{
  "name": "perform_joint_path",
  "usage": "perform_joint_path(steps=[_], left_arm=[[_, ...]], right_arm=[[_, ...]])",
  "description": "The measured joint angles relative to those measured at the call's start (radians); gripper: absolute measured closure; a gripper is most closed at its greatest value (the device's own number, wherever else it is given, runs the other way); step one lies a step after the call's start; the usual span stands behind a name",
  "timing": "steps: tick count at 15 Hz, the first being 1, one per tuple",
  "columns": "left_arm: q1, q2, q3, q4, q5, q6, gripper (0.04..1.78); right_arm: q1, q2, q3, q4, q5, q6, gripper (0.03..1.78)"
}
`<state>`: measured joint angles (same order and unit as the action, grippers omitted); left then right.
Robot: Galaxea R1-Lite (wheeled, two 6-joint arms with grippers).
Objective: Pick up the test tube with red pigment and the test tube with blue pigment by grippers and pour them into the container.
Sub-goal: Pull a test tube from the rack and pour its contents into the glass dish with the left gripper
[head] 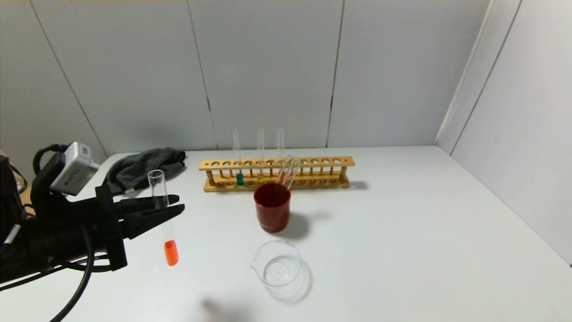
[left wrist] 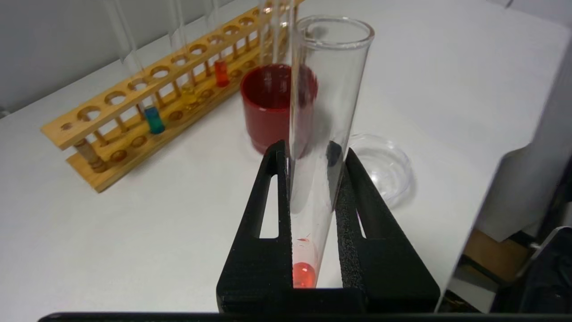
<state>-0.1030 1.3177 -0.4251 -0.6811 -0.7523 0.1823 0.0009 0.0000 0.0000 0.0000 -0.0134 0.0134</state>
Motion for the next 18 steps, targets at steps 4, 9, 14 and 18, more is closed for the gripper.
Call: perform_joint_path(steps=[4,9,14,18], left_arm=[[-0.052,0.061,-0.001,0.001,0.056,0.047,1.49],[-0.165,0.119,-0.012,-0.003,0.150,0.123,1.49],[-0.250,0.162,-0.066,0.003,0.264,0.173,1.49],[-0.332,0.201,-0.098,0.062,0.373,0.327,1.49]], right_arm=[[0.000,0.000,0.000,0.000,0.000,0.000,0.11],[0.001,0.000,0.000,0.000,0.000,0.000,0.11],[0.000,0.000,0.000,0.000,0.000,0.000,0.11],[0.000,0.000,0.000,0.000,0.000,0.000,0.11]])
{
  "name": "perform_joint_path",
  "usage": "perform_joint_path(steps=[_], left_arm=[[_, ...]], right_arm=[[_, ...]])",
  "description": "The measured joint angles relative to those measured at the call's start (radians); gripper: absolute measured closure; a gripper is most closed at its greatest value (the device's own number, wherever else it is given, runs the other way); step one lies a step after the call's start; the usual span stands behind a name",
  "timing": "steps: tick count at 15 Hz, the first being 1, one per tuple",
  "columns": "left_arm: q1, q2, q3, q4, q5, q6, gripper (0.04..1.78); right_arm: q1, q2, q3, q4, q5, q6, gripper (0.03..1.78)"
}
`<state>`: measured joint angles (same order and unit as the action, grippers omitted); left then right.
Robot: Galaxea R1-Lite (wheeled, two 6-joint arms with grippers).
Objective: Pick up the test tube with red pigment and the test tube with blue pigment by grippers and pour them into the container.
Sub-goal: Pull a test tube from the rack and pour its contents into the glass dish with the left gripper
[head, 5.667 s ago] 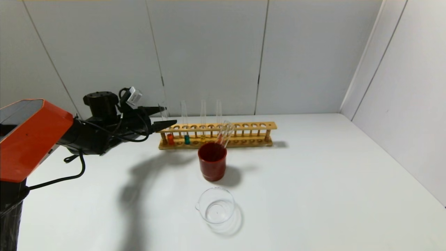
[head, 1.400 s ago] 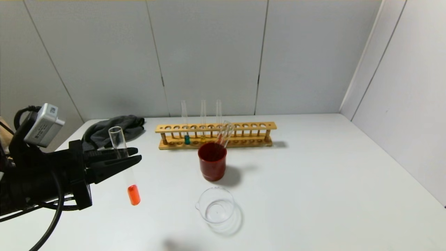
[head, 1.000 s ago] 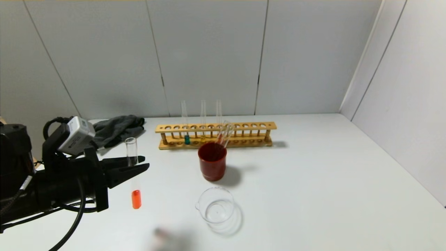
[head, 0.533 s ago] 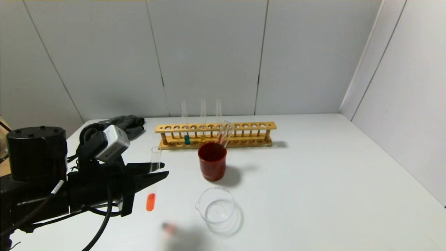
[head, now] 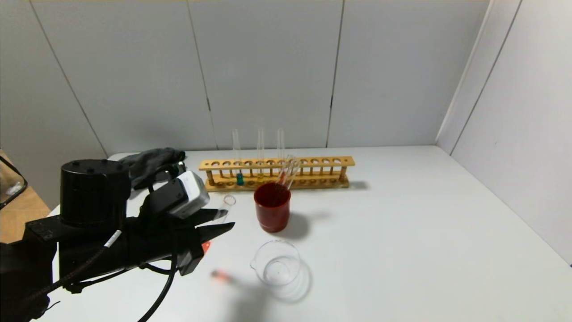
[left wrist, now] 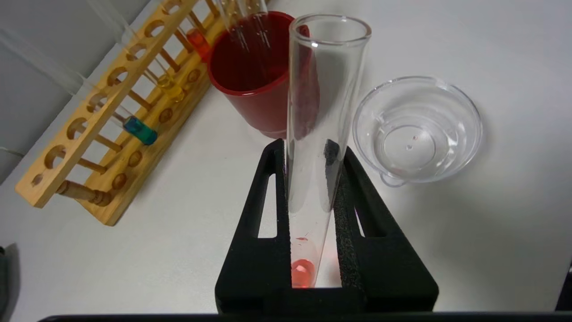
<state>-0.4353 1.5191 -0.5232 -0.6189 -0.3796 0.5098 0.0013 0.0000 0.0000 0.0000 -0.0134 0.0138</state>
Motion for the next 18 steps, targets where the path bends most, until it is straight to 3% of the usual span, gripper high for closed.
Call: perform_joint_path(steps=[4,9,13,18], left_arm=[[-0.057,0.033,-0.029,0.036,0.062,0.049,1.49],[-0.067,0.041,-0.066,0.170,0.177,0.172,1.49],[-0.069,0.037,-0.090,0.231,0.209,0.286,1.49],[-0.118,0.042,-0.128,0.275,0.284,0.300,1.49]], right_arm=[[0.000,0.000,0.000,0.000,0.000,0.000,0.11],[0.000,0.000,0.000,0.000,0.000,0.000,0.11],[0.000,0.000,0.000,0.000,0.000,0.000,0.11],[0.000,0.000,0.000,0.000,0.000,0.000,0.11]])
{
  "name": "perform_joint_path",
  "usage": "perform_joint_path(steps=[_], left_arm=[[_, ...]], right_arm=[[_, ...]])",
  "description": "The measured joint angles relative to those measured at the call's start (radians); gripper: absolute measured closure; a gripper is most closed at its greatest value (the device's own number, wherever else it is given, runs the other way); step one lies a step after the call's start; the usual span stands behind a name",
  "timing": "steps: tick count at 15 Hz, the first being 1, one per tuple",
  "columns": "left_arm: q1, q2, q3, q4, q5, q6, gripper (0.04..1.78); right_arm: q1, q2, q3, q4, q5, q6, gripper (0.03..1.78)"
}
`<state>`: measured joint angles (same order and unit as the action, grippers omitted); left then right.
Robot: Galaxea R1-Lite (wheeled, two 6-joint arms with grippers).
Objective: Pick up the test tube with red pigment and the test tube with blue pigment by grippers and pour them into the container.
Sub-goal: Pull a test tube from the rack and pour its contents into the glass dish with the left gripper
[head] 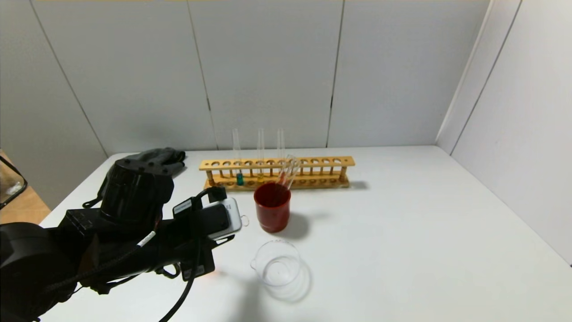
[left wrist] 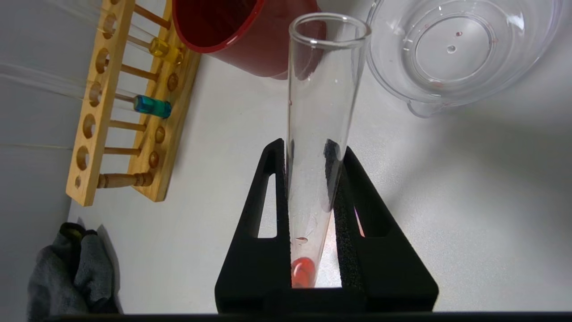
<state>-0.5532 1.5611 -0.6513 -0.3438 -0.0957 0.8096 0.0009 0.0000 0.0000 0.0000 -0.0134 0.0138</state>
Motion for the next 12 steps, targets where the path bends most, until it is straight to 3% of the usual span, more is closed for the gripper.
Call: perform_joint_path(steps=[6,12], left_arm=[[-0.082,0.032,-0.078,0.106,0.145,0.038,1.49],[-0.148,0.084,-0.135,0.127,0.206,0.046,1.49]], right_arm=[[0.001,0.000,0.000,0.000,0.000,0.000,0.11],[0.000,0.000,0.000,0.000,0.000,0.000,0.11]])
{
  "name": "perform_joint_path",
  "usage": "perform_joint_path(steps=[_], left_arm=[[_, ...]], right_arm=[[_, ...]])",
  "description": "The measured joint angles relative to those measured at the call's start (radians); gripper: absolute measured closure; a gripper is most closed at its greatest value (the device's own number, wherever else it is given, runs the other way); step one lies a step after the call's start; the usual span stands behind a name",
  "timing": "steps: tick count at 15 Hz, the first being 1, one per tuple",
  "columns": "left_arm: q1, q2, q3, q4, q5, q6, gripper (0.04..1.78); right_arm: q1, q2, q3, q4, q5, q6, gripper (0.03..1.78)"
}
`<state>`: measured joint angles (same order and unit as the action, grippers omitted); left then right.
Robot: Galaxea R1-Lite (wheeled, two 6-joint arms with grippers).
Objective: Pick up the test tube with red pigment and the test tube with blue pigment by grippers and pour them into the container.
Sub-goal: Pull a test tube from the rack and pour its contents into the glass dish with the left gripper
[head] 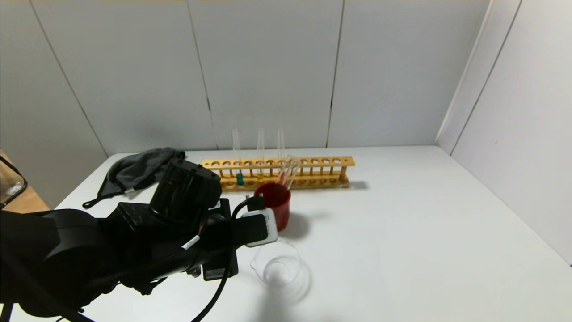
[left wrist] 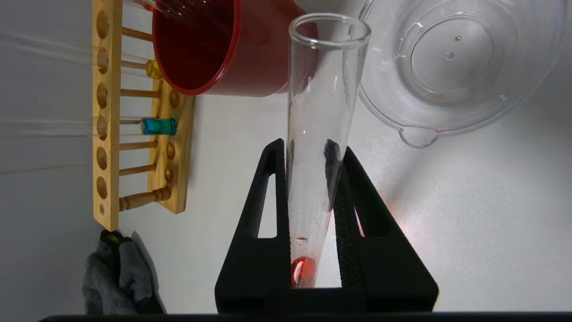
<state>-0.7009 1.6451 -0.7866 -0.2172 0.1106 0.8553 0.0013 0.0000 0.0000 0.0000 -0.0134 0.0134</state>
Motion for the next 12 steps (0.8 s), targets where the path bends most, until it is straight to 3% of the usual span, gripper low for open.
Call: perform_joint_path(steps=[12], left_arm=[[-0.087,0.066,-0.118,0.161,0.155,0.032,1.49]], right_arm=[[0.000,0.000,0.000,0.000,0.000,0.000,0.11]])
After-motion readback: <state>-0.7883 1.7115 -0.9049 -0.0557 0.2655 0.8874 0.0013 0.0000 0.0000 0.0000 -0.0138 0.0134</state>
